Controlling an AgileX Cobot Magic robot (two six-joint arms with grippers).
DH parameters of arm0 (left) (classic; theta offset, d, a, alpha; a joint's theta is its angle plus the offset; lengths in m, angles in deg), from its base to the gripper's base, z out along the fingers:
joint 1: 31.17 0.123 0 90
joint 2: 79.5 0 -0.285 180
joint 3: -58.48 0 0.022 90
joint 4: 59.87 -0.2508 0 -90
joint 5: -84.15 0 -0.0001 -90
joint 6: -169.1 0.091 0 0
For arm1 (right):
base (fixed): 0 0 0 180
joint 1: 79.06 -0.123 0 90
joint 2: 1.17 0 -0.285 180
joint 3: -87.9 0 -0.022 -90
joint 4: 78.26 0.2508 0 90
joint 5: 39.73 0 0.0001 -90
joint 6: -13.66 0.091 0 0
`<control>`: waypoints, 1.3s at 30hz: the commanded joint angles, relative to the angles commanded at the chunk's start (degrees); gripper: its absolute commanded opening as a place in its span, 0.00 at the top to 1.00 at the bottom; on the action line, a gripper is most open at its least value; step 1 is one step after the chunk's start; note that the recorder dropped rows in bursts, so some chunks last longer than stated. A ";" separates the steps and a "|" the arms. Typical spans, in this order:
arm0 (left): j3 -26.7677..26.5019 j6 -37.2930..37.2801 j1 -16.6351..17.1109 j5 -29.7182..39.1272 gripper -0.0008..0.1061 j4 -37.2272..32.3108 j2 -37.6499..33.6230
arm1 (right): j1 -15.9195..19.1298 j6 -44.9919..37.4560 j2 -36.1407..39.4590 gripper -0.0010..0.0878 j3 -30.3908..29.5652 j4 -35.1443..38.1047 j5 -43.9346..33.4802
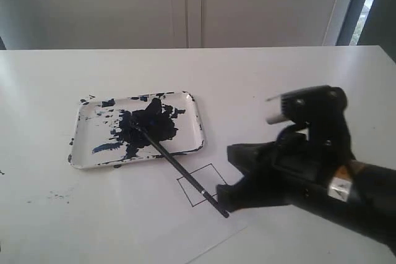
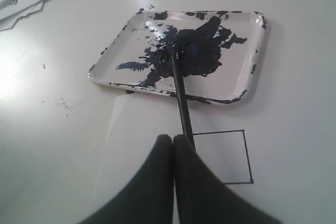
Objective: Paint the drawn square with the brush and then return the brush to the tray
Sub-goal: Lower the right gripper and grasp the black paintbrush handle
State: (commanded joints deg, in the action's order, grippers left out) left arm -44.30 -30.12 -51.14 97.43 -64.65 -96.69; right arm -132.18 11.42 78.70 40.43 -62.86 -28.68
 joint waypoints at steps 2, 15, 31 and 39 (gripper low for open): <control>0.00 0.00 0.00 0.00 0.29 0.00 0.00 | 0.00 -1.56 2.70 0.88 3.12 0.00 -1.45; 0.00 0.00 0.00 0.00 0.29 0.00 0.00 | 0.00 -11.11 17.83 0.13 20.77 -1.15 -22.99; 0.00 0.00 0.00 0.00 0.29 0.00 0.00 | 1.31 -10.12 34.47 0.18 32.91 -10.45 -22.74; 0.00 0.00 0.00 0.00 0.29 0.00 0.00 | 4.10 -9.12 38.36 0.18 33.67 -10.59 -24.01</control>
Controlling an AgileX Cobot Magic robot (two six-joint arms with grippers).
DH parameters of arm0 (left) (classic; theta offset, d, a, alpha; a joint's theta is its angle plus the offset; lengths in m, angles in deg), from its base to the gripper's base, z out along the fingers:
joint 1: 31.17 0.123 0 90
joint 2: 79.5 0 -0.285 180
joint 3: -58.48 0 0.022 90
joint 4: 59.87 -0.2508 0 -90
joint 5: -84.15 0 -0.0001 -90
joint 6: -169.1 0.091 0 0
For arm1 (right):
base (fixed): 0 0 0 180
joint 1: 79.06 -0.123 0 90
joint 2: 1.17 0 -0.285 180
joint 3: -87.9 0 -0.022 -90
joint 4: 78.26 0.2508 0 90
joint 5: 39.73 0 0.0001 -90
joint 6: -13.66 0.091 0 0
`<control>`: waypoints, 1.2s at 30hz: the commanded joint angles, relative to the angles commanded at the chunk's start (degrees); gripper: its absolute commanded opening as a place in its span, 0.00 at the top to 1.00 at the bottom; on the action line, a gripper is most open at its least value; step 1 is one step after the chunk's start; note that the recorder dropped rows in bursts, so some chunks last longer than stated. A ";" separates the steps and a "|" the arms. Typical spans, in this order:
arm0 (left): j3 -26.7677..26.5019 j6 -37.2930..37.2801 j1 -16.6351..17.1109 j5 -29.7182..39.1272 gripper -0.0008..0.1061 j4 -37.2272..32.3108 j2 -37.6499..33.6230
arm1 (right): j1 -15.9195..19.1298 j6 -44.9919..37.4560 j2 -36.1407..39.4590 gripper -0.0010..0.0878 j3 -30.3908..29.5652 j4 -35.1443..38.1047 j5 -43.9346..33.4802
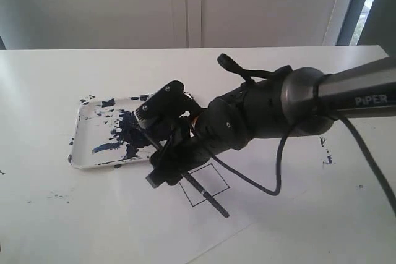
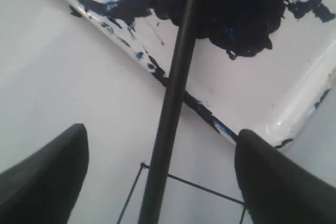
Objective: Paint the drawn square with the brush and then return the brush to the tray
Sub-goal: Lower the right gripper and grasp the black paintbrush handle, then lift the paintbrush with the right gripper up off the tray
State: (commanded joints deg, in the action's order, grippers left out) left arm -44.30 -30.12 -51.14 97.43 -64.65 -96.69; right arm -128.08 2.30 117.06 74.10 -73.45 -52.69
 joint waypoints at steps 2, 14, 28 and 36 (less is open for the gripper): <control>0.00 0.00 0.00 0.00 0.29 0.00 0.00 | 0.49 -0.38 0.73 0.18 0.00 0.00 0.00; 0.00 0.00 0.00 0.00 0.29 0.00 0.00 | 2.70 -0.25 3.53 0.26 0.00 -0.38 0.99; 0.00 0.00 0.00 0.00 0.29 0.00 0.00 | 2.82 -0.25 4.02 0.65 0.00 -0.38 1.44; 0.00 0.00 0.00 0.00 0.29 0.00 0.00 | 2.82 -0.25 0.49 0.82 0.00 -0.38 1.46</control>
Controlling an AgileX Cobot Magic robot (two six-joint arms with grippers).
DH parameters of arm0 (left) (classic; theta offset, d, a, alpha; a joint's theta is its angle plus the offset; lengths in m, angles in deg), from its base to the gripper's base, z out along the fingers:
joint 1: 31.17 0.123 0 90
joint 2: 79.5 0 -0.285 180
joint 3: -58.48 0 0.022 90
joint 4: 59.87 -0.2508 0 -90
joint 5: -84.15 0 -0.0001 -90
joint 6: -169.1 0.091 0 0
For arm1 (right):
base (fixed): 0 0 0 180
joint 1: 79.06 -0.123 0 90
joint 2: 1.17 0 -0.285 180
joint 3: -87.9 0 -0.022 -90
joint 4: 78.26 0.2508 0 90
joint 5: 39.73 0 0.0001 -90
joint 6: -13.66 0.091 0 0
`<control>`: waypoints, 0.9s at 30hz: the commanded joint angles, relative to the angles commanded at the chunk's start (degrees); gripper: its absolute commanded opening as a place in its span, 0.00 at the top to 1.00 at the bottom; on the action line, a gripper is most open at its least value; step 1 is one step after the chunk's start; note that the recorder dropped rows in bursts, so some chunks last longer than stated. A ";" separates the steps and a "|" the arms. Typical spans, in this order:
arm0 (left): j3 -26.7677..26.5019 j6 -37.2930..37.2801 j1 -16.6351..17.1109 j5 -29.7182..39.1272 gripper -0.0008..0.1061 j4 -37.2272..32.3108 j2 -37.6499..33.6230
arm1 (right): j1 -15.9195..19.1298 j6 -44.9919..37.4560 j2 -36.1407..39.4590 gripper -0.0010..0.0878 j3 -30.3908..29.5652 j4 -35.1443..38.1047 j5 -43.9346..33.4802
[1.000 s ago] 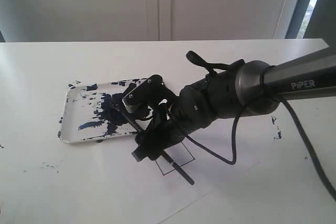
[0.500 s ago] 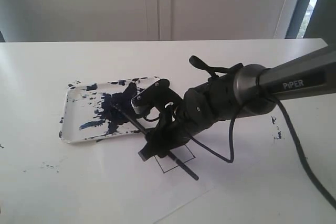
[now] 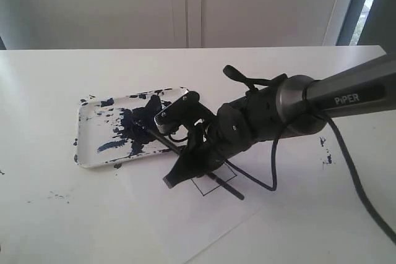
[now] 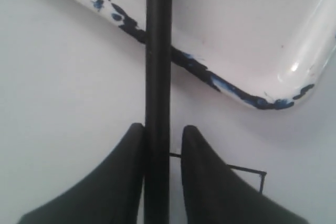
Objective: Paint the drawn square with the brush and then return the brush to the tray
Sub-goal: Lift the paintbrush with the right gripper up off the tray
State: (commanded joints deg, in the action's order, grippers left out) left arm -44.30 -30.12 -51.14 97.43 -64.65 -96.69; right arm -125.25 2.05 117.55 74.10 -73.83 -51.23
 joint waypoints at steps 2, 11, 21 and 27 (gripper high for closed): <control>0.00 0.00 0.00 0.00 0.29 0.00 0.00 | 0.00 0.00 -1.81 0.92 0.00 0.00 -0.55; 0.00 0.00 0.00 0.00 0.29 0.00 0.00 | 0.00 -0.23 -10.39 0.99 0.00 -0.28 -3.62; 0.00 0.00 0.00 0.00 0.29 0.00 0.00 | 0.00 -0.23 -12.80 0.99 6.49 -1.54 -19.44; 0.00 0.00 0.00 0.00 0.29 0.00 0.00 | 0.00 -0.23 -12.80 0.99 14.20 -1.54 -34.07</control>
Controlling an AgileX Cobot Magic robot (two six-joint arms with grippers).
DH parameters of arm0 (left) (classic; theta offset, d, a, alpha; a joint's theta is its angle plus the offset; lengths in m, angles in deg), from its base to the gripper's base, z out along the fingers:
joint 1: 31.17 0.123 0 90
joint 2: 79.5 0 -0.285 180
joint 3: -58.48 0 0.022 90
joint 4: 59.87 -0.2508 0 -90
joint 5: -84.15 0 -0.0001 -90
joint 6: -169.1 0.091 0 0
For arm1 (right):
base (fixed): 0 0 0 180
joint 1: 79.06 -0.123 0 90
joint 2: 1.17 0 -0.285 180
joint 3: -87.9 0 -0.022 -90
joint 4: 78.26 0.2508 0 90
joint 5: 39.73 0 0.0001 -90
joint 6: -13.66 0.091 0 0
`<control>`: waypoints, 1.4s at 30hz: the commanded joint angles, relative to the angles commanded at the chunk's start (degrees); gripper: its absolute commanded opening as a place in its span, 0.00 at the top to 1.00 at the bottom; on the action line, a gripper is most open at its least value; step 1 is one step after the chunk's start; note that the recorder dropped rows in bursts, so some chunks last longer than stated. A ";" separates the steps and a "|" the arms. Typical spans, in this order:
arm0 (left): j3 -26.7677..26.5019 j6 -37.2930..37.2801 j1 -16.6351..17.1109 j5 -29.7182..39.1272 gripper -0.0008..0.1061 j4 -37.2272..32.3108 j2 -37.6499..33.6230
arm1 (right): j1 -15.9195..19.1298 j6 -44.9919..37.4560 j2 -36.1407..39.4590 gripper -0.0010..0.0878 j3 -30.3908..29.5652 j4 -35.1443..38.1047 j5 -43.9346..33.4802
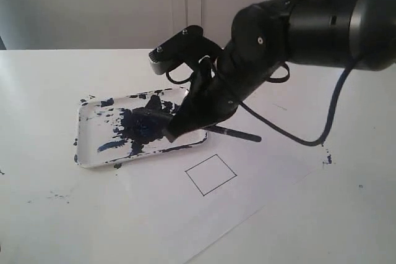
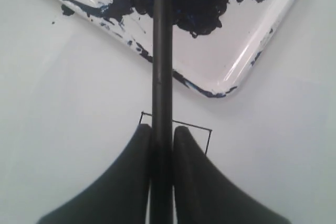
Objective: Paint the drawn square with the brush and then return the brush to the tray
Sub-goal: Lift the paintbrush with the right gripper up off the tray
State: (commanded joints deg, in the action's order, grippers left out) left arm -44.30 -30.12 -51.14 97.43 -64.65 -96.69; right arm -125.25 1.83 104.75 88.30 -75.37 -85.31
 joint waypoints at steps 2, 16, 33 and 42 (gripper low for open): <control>0.00 0.00 0.00 0.00 0.29 0.00 0.00 | 0.00 0.26 -0.09 0.99 2.84 -0.38 -4.41; 0.00 0.00 0.00 0.00 0.29 0.00 0.00 | 0.00 0.01 -1.07 0.99 15.86 -4.07 -24.39; 0.00 0.00 0.00 0.00 0.29 0.00 0.00 | 0.00 0.65 -4.38 0.99 16.14 -6.65 -24.39; 0.00 0.00 0.00 0.00 0.29 0.00 0.00 | 0.00 2.92 -4.38 0.99 13.69 -12.54 -24.39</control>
State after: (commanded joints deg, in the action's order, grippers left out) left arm -44.30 -30.12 -51.14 97.43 -64.65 -96.69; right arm -125.25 4.74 100.37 101.99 -87.90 -109.70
